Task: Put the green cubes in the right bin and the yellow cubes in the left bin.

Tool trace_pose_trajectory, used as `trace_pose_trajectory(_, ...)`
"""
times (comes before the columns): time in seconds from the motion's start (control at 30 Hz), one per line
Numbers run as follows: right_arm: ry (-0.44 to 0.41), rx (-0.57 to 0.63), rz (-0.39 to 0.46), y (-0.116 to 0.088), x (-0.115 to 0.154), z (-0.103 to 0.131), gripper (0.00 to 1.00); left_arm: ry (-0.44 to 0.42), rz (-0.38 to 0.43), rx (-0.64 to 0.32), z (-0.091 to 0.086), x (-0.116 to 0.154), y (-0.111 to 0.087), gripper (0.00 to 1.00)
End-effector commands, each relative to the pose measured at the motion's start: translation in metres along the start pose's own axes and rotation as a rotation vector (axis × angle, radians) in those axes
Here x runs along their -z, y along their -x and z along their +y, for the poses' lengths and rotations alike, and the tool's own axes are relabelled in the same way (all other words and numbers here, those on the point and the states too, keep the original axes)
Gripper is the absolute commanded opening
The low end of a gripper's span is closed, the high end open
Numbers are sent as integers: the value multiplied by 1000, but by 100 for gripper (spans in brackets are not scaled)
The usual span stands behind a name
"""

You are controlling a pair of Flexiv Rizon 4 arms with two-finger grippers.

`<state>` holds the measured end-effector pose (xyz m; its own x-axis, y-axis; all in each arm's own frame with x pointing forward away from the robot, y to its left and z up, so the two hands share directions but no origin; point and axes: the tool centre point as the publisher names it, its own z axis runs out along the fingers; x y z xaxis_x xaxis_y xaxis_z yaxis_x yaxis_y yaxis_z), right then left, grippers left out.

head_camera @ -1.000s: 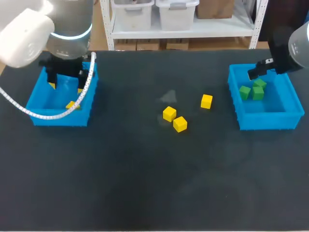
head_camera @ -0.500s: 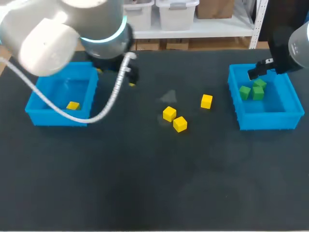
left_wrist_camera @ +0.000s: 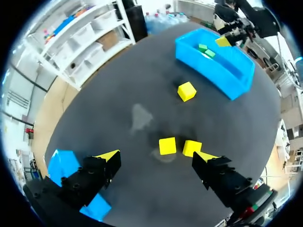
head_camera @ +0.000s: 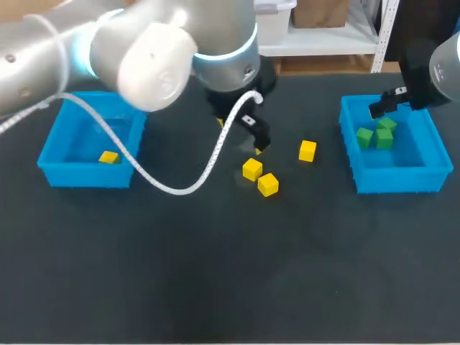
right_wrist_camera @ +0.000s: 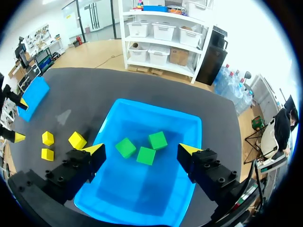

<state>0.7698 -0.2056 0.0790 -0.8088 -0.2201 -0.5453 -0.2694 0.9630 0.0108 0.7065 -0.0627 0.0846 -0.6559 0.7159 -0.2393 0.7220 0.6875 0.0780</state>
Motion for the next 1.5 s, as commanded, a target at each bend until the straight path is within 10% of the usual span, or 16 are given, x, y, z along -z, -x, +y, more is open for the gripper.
trace_pose_trajectory(0.03,-6,-1,-4,-1,0,1,100,-7,103,-9,-2,-13,19,100)
trace_pose_trajectory(1.5,-6,-1,-4,-1,0,1,100,-18,266,124,3,-81,-9,100)
